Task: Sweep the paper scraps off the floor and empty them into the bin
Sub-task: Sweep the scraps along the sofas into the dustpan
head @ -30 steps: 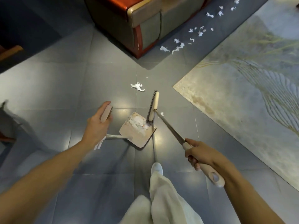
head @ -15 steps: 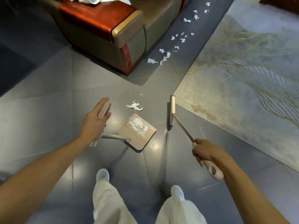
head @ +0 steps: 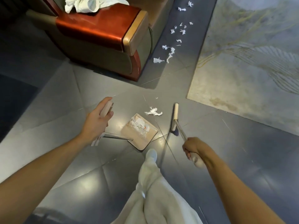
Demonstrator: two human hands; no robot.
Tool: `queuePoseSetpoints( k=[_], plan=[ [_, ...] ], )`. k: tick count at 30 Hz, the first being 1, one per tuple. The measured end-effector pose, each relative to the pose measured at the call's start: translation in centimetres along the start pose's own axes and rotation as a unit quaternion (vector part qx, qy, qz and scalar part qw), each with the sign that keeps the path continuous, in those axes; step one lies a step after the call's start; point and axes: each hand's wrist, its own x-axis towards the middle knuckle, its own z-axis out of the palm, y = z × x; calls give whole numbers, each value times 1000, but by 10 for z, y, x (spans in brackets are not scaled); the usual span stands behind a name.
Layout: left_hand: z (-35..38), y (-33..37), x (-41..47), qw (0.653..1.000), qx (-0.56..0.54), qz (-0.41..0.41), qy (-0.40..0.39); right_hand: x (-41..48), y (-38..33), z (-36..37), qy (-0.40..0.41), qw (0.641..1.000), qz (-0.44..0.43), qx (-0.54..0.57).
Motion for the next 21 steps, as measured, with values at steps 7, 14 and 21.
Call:
queuePoseSetpoints(
  k=[7, 14, 21],
  plan=[
    [-15, -4, 68, 999, 41, -9, 2, 23, -57, -10, -41, 992, 8, 116],
    [-24, -2, 119, 999, 49, -12, -15, 24, -80, -57, -24, 980, 16, 195],
    [-33, -6, 157, 996, 70, -6, -54, 80, -115, -47, 0, 998, 18, 67]
  ],
)
